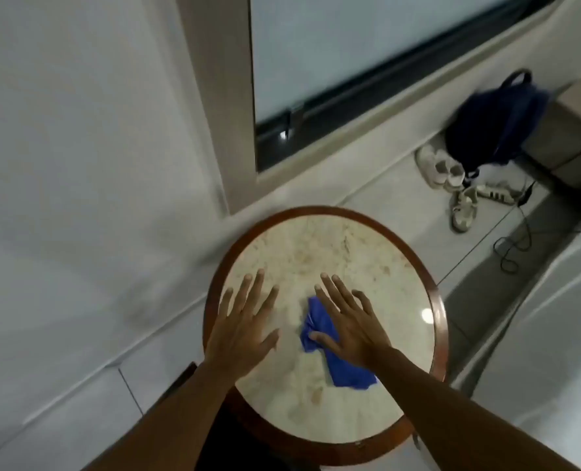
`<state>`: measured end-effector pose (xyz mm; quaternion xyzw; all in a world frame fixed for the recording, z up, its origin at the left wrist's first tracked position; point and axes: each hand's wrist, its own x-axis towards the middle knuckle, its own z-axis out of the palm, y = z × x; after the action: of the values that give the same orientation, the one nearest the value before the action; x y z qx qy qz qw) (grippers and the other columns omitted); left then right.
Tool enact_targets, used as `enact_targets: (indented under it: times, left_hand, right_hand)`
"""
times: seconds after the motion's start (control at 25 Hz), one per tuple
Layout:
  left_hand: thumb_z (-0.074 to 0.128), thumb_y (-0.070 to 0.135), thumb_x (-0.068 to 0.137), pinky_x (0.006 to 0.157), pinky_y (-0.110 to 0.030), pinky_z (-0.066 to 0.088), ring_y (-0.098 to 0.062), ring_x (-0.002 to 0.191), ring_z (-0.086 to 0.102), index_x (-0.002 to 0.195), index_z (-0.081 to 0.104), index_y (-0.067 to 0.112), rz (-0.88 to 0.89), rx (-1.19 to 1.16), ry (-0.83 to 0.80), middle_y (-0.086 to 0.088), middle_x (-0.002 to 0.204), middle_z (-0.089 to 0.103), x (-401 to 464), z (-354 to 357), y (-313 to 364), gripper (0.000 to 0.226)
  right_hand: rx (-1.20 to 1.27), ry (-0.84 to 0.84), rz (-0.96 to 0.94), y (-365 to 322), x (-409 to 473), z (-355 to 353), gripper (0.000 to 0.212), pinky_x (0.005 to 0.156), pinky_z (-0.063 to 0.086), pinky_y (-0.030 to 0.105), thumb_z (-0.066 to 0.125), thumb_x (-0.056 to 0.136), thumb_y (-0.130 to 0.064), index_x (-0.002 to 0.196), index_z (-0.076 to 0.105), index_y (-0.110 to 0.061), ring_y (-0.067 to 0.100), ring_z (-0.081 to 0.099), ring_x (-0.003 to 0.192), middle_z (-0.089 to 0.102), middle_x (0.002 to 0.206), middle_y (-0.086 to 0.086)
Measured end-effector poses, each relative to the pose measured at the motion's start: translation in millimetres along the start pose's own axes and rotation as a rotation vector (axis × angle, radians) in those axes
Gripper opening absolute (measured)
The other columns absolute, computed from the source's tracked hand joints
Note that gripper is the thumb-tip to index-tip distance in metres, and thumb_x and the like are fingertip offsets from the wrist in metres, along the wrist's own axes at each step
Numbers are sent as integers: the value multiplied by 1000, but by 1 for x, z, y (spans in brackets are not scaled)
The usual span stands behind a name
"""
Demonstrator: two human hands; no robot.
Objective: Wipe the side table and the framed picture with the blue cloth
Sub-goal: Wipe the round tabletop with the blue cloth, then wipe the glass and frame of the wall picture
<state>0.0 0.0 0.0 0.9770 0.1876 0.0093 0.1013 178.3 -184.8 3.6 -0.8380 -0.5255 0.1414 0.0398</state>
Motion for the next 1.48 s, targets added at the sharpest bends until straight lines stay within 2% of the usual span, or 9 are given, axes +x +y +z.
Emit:
enact_targets:
  times: [0.12,0.32,0.56,0.68,0.8,1.0,1.2,1.32,1.48]
  left_hand:
    - [49,62,92,119,-57,25,-32,155,9,160,18,21,-13,20,-83,-14,169,6,-5,94,12,85]
    - [38,60,95,122,-53,12,-29,156,8,159,20,23,36,-1,-57,-12,169,12,-14,164,21,76]
    - [37,64,95,121,-57,20,-32,156,7,160,16,22,21,25,-111,-13,169,7,-20,133,25,80]
    - [36,64,96,122,-54,13,-30,156,2,160,12,22,30,61,-80,-12,170,3,-19,96,11,81]
    - [35,65,96,121,-54,14,-31,155,5,160,12,22,49,97,-15,-13,169,6,-26,33,-2,81]
    - [32,66,99,120,-56,20,-31,155,14,160,17,23,82,107,169,-10,168,14,-38,-122,-19,76]
    - [21,66,99,114,-52,20,-27,153,12,160,3,24,61,268,452,-7,166,14,-46,-347,-53,76]
    - [21,65,100,116,-50,16,-26,154,6,161,5,23,64,430,670,-8,170,4,-56,-486,-75,76]
    - [28,67,99,123,-48,7,-29,156,3,161,8,24,1,636,907,-12,170,2,-78,-653,-104,78]
  right_hand:
    - [-66,-91,-64,30,3,85,89,118,22,47,21,93,-76,159,4,-18,21,-10,152,-15,165,3]
    - [2,102,-83,45,2,155,72,114,23,37,34,100,-56,157,20,-14,23,10,152,6,166,9]
    - [95,242,-40,35,-1,151,52,104,44,45,47,98,-16,147,40,-1,28,36,143,31,157,14]
    - [167,324,-29,16,0,129,50,103,39,39,54,95,-7,143,45,2,28,43,135,34,154,14]
    - [260,408,-58,-27,5,77,58,104,29,31,65,91,-2,145,43,1,25,42,128,33,154,13]
    - [337,598,-184,-128,17,-63,66,115,17,24,57,91,-12,151,31,-9,19,46,129,31,157,9]
    - [351,877,-365,-247,47,-268,47,112,20,24,32,106,-31,145,34,-5,19,44,129,41,147,10]
    - [420,1080,-517,-318,69,-392,51,109,25,23,24,108,-37,142,36,-2,19,48,125,41,147,10]
    - [416,1347,-680,-397,88,-536,49,102,31,31,32,105,-28,148,29,-6,22,44,132,15,164,-5]
